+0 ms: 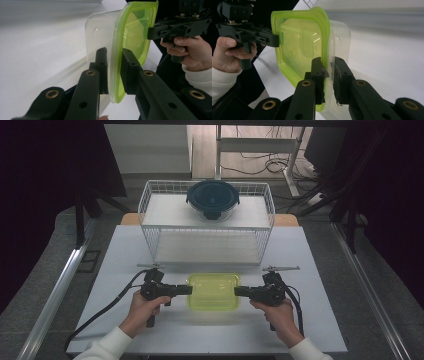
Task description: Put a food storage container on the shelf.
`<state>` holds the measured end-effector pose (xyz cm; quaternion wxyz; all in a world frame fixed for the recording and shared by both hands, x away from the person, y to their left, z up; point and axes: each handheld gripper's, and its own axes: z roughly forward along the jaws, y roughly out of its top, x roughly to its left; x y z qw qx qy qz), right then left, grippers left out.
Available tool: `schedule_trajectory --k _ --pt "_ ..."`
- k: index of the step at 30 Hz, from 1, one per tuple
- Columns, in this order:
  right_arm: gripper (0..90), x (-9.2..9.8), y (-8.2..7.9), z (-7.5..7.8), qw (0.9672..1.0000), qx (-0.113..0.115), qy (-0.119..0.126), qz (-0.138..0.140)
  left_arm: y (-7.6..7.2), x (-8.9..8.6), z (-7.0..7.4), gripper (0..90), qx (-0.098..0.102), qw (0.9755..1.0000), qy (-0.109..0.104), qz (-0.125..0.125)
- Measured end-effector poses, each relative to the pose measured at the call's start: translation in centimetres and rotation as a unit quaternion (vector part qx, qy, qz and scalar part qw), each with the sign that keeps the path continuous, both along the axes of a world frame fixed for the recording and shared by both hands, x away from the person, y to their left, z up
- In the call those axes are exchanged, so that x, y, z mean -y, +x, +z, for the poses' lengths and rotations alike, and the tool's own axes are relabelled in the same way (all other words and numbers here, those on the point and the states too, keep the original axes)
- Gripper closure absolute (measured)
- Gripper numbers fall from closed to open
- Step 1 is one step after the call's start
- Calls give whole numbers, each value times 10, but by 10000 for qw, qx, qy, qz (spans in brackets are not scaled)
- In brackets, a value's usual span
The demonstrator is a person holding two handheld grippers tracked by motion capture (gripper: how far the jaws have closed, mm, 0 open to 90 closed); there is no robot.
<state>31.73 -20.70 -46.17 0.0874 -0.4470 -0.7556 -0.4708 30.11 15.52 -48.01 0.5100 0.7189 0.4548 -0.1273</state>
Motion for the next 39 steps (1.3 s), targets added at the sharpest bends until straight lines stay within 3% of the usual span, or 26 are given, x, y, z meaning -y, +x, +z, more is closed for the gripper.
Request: schedule_trajectory --k 7,11,17,29,39 --pt "790 -1 -6 18 9994 351 -66 12 -5 1 17 783 305 9995 97 16" --pt "790 -1 -8 28 9987 498 -22 40 -5 -1 25 783 377 9993 56 1" --pt "789 -3 -5 47 9973 722 72 81 -1 -5 49 783 623 9980 80 -2" --pt "787 -10 3 93 9926 1210 26 135 7 -9 82 790 854 9963 -58 92" --pt "786 -12 8 119 9893 1451 4 127 17 -11 106 796 1017 9947 -68 122"
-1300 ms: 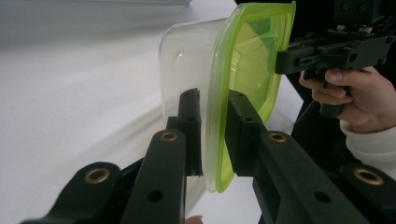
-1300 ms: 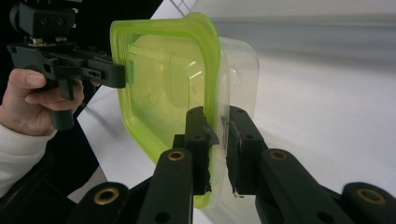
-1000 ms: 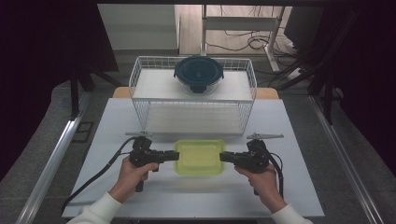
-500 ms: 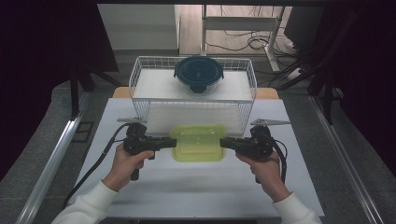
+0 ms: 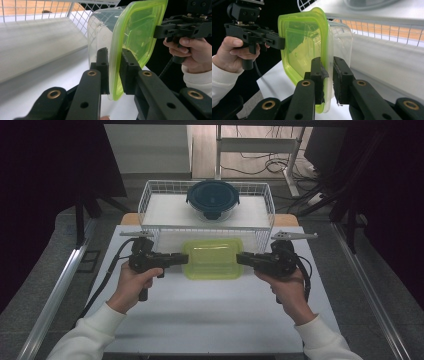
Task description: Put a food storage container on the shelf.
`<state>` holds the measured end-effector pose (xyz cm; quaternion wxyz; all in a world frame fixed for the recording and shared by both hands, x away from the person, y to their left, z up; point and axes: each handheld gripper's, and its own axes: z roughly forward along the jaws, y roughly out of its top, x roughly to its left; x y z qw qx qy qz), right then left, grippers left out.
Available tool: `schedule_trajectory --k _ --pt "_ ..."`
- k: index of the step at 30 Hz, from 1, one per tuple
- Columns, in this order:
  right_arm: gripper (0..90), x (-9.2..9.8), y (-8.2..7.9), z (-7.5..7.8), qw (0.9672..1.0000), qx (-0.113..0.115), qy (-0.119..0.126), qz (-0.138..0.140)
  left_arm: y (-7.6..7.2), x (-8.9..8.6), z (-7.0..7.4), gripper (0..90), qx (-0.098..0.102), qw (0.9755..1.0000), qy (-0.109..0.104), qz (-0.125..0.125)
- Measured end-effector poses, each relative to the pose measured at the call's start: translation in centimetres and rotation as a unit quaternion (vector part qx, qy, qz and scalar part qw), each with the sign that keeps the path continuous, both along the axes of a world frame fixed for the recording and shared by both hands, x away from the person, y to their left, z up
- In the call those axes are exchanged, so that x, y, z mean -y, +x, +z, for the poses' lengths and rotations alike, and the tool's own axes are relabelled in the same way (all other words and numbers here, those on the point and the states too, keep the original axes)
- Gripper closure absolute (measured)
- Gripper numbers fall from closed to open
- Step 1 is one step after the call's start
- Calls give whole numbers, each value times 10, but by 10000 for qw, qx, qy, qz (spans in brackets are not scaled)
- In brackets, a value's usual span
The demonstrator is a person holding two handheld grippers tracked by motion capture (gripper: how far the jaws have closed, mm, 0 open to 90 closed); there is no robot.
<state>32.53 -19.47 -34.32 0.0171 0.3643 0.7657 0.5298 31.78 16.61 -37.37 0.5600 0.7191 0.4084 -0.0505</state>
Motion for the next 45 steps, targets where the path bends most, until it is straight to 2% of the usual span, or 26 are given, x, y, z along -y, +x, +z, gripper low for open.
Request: schedule_trajectory --k 3,15,21,25,26,27,29,31,32,37,40,42,45 --pt "785 0 1 7 10000 63 5 1 3 -1 10 796 94 10000 -21 -7" --pt "784 -1 12 34 9996 270 59 -45 20 -1 48 797 418 9990 152 -17" --pt "784 -1 25 52 9993 341 130 -51 33 -2 67 798 532 9985 156 48" --pt "785 -3 35 68 9989 462 54 -83 45 -3 82 798 594 9981 160 74" --pt "785 -3 35 68 9989 462 54 -83 45 -3 82 798 594 9981 160 74" --pt "785 -5 43 77 9987 508 -26 -102 52 -3 88 798 623 9979 171 95" --pt "785 -6 45 79 9987 504 -35 -105 56 -3 92 798 633 9978 160 112" --pt "787 -6 57 87 9987 490 -39 -120 65 -3 98 798 655 9977 139 130" --pt "788 -6 61 89 9987 487 -31 -119 65 -3 98 797 655 9977 139 130" --pt "789 -8 75 102 9985 523 2 -136 87 -5 111 799 587 9981 125 111" --pt "794 -9 86 109 9983 561 6 -160 98 -7 117 801 669 9975 152 163" --pt "795 -11 94 114 9983 551 43 -172 106 -8 120 802 641 9977 67 223" --pt "796 -14 108 120 9986 476 20 -213 120 -9 124 803 566 9980 68 273"
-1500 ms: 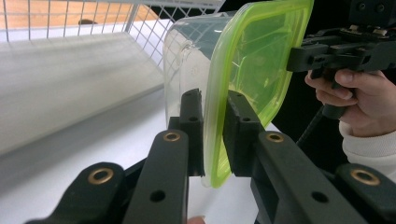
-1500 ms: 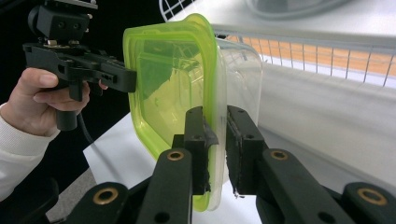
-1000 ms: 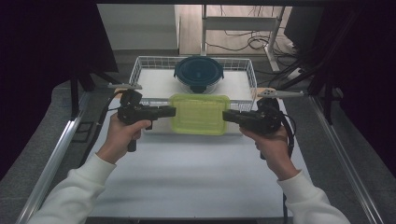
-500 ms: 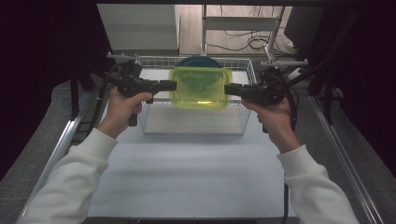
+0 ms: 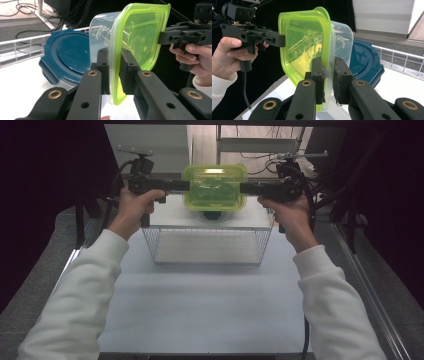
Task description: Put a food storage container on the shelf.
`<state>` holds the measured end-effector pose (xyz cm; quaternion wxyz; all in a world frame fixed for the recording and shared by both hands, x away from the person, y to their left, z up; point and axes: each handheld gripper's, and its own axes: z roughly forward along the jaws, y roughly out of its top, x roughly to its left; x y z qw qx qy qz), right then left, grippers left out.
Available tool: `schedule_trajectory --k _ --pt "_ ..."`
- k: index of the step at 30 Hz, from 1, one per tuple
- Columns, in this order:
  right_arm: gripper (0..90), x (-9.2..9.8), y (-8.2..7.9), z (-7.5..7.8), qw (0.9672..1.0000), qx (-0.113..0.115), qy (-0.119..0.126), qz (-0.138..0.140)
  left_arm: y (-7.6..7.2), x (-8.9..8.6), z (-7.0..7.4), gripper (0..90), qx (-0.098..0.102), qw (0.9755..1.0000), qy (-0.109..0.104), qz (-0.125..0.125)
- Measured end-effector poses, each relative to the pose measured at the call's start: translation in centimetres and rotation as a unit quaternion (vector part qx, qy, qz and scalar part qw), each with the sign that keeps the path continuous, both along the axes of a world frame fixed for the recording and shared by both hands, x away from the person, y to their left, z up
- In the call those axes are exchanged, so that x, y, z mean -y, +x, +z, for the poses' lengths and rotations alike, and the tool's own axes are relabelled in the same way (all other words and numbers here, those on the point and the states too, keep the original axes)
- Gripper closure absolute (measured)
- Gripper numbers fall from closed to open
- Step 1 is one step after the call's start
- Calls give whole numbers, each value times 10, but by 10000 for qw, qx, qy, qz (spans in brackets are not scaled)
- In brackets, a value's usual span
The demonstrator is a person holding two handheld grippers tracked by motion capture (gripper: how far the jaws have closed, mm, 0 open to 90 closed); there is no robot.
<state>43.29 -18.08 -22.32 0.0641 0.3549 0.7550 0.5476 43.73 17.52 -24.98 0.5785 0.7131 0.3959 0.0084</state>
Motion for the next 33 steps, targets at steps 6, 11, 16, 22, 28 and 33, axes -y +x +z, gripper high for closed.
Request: schedule_trajectory --k 6,11,16,22,28,33 --pt "797 -2 30 0 9992 -383 124 -44 27 -3 -6 803 -381 9992 -130 31" --pt "796 -1 46 -13 9961 -868 147 -98 37 -2 -14 801 -574 9982 -166 27" --pt "793 2 57 -17 9925 -1165 349 -106 46 -4 -16 792 -840 9957 -397 5" --pt "775 2 74 -23 9861 -1520 616 -258 62 -7 -21 788 -1199 9898 -769 92" --pt "727 1 92 -31 9788 -1863 748 -418 77 -8 -30 767 -1517 9828 -1029 212" --pt "707 -4 101 -35 9768 -1948 726 -511 79 -9 -33 741 -1630 9807 -1061 224"
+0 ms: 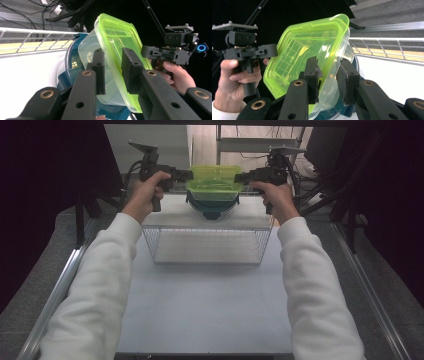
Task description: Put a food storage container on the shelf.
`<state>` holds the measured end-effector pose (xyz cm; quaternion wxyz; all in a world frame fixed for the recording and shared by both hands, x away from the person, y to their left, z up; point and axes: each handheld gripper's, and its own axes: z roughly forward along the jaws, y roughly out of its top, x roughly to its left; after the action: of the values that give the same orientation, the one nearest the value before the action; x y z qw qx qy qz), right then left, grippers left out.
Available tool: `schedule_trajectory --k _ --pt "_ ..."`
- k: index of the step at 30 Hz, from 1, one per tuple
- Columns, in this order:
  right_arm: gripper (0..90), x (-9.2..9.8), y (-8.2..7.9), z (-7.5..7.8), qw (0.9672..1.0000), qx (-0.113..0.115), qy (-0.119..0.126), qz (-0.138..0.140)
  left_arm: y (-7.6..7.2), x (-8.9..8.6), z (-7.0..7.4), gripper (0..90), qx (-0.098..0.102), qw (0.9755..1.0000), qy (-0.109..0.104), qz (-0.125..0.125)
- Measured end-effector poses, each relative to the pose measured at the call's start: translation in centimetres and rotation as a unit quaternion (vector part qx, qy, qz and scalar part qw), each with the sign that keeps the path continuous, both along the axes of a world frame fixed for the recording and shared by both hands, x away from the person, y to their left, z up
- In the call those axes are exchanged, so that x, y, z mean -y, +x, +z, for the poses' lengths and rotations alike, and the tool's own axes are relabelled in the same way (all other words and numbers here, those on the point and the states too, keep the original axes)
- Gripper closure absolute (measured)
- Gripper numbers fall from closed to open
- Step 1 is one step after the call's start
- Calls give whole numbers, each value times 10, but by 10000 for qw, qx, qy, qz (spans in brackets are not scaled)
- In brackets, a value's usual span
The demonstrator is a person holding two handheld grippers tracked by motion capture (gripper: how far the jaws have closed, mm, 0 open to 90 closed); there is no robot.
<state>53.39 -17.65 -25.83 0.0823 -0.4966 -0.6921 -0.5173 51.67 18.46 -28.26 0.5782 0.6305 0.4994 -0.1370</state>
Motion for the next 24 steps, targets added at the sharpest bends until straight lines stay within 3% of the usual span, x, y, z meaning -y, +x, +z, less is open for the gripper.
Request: schedule_trajectory --k 4,7,10,12,14,16,19,20,22,23,24 --pt "701 1 2 -2 10000 -34 64 20 1 0 0 730 -8 10000 26 8" --pt "672 0 2 -3 10000 -45 83 31 1 1 -2 669 101 9997 200 56" --pt "488 0 3 -4 9999 48 -55 -77 -2 -1 1 529 334 9987 291 259" --pt "418 2 1 -3 9996 240 50 -152 -7 -5 6 469 539 9972 345 381" --pt "389 5 -1 -1 9992 339 121 -180 -10 -7 8 391 602 9967 348 420" --pt "341 12 -11 6 9968 766 100 -218 -22 -12 14 350 838 9943 490 436" --pt "328 23 -28 12 9935 1127 45 -133 -42 -17 15 304 1094 9908 621 506" --pt "320 27 -34 13 9920 1260 -16 -88 -42 -17 15 298 1094 9908 621 506" --pt "318 33 -44 13 9903 1391 -40 -41 -58 -21 14 290 1300 9881 652 510" --pt "313 41 -58 10 9881 1535 -76 50 -77 -25 10 282 1505 9837 834 524" --pt "311 46 -67 8 9868 1609 -146 101 -87 -26 8 281 1595 9814 924 528"
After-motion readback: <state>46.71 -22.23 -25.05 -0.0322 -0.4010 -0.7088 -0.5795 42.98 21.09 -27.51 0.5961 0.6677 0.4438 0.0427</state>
